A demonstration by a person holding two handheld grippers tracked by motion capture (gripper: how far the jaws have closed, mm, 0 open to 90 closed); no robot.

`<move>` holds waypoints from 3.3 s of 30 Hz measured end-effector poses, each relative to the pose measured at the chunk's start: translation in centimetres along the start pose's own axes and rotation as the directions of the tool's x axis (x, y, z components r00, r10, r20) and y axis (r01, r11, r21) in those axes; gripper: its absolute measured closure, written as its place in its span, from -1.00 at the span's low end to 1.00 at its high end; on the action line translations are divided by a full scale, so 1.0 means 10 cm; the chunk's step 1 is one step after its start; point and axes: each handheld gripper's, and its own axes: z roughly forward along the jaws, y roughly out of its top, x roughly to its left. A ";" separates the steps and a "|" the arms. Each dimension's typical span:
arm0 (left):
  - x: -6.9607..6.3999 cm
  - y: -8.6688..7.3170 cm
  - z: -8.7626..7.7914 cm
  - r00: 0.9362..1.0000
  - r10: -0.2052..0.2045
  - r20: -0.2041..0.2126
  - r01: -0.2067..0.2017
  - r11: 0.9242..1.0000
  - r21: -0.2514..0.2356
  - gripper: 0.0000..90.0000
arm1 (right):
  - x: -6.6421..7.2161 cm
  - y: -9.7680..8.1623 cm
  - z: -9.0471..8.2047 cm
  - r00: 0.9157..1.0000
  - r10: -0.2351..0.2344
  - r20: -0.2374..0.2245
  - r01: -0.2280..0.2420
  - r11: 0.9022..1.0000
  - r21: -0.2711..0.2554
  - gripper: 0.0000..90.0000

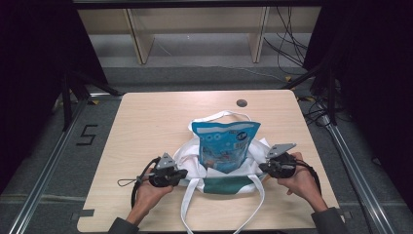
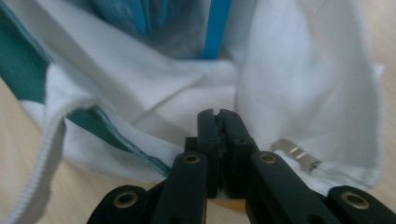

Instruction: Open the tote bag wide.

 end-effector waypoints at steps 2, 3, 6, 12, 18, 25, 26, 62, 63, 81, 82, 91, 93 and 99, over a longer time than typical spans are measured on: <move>-0.06 0.00 0.06 0.999 0.022 -0.027 -0.022 1.000 0.002 0.98 | 0.04 -0.03 0.14 1.000 0.011 0.009 -0.011 0.999 0.042 1.00; -0.06 0.03 0.06 0.999 0.046 -0.027 -0.046 0.999 0.018 0.98 | 0.02 -0.05 0.19 1.000 0.003 0.002 -0.003 0.999 0.052 1.00; -0.03 0.02 0.10 1.000 0.011 -0.026 -0.011 1.000 -0.006 0.98 | -0.01 -0.06 0.20 1.000 0.020 -0.012 -0.019 0.999 0.045 1.00; 0.05 0.10 0.17 0.998 0.022 -0.061 -0.022 1.000 0.006 0.98 | -0.09 -0.03 0.26 0.999 0.048 0.017 -0.048 0.998 0.029 1.00; 0.21 0.21 0.29 0.997 -0.014 -0.070 0.013 1.000 -0.014 0.98 | -0.23 0.05 0.36 0.998 0.053 0.025 -0.053 0.999 0.009 1.00; 0.40 0.30 0.41 0.996 -0.033 -0.088 0.029 0.999 -0.045 0.98 | -0.42 0.18 0.48 0.994 0.101 0.032 -0.101 0.995 -0.006 1.00; 0.42 0.31 0.41 0.996 -0.026 -0.091 0.023 0.999 -0.038 0.98 | -0.44 0.20 0.51 0.994 0.102 0.043 -0.102 0.995 -0.013 1.00; 0.58 0.46 0.36 0.994 -0.111 -0.020 0.108 0.988 -0.107 0.52 | -0.57 0.35 0.43 0.985 0.171 0.020 -0.168 0.978 -0.120 0.73; 0.58 0.50 0.31 0.994 -0.106 -0.018 0.103 0.987 -0.120 0.47 | -0.58 0.36 0.37 0.982 0.186 0.014 -0.183 0.974 -0.132 0.70; 0.43 0.60 -0.05 0.989 -0.142 0.049 0.149 0.971 -0.189 -0.14 | -0.49 0.40 -0.08 0.979 0.198 0.040 -0.180 0.944 -0.278 0.15; 0.41 0.60 -0.06 0.988 -0.149 0.050 0.156 0.970 -0.188 -0.16 | -0.48 0.40 -0.08 0.980 0.194 0.041 -0.176 0.945 -0.277 0.14; 0.39 0.58 -0.16 0.988 -0.149 0.039 0.154 0.969 -0.194 -0.27 | -0.41 0.40 -0.12 0.979 0.199 0.032 -0.183 0.944 -0.275 0.02; 0.38 0.55 -0.18 0.989 -0.146 0.033 0.150 0.971 -0.186 -0.29 | -0.38 0.38 -0.13 0.978 0.209 0.025 -0.193 0.937 -0.290 0.00; 0.38 0.47 -0.22 0.989 -0.140 0.036 0.145 0.972 -0.188 -0.34 | -0.37 0.32 -0.15 0.979 0.201 0.029 -0.183 0.937 -0.298 -0.07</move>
